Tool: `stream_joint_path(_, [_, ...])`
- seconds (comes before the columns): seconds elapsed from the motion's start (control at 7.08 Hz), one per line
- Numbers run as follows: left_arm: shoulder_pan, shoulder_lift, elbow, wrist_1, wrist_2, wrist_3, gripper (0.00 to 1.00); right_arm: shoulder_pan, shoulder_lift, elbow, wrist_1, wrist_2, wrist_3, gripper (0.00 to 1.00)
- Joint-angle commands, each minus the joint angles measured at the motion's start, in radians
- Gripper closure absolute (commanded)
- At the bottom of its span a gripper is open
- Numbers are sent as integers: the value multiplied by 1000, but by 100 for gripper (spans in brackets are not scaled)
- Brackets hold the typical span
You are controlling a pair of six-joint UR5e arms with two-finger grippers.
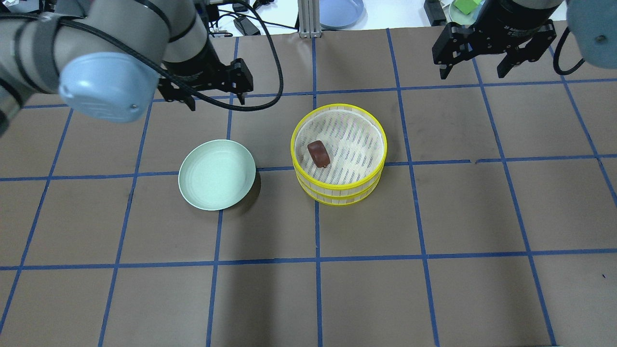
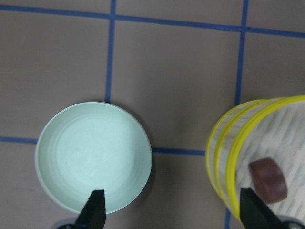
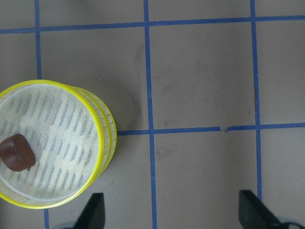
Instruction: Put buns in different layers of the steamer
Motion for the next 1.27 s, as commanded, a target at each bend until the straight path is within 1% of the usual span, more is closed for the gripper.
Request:
stream_joint_path(0.0, [109,87,55,-147,15,83,0,0,0,0,0,0,0,0])
stream_joint_path(0.14, [138,84,66,-160,2,109,0,0,0,2,2,0,0,0])
stream_joint_path(0.28, [143,80,74,-156,-18,114,0,0,0,2,2,0,-2,0])
stream_joint_path(0.42, [145,77,75,-147,-20,158,1,0,0,2,2,0,-2,0])
stream_joint_path(0.71, [148,73,77,-150,-87,163,1,0,0,2,3,0,-2,0])
stream_joint_path(0.85, [143,69,78,-157,-65,164,1,0,0,2,3,0,-2,0])
stream_joint_path(0.99, [133,69,78,-159,-64,169,1,2,0,2,5,0,-2,0])
stream_joint_path(1.13, [130,69,78,-189,-63,187,2,2,0,2,5,-1,-2,0])
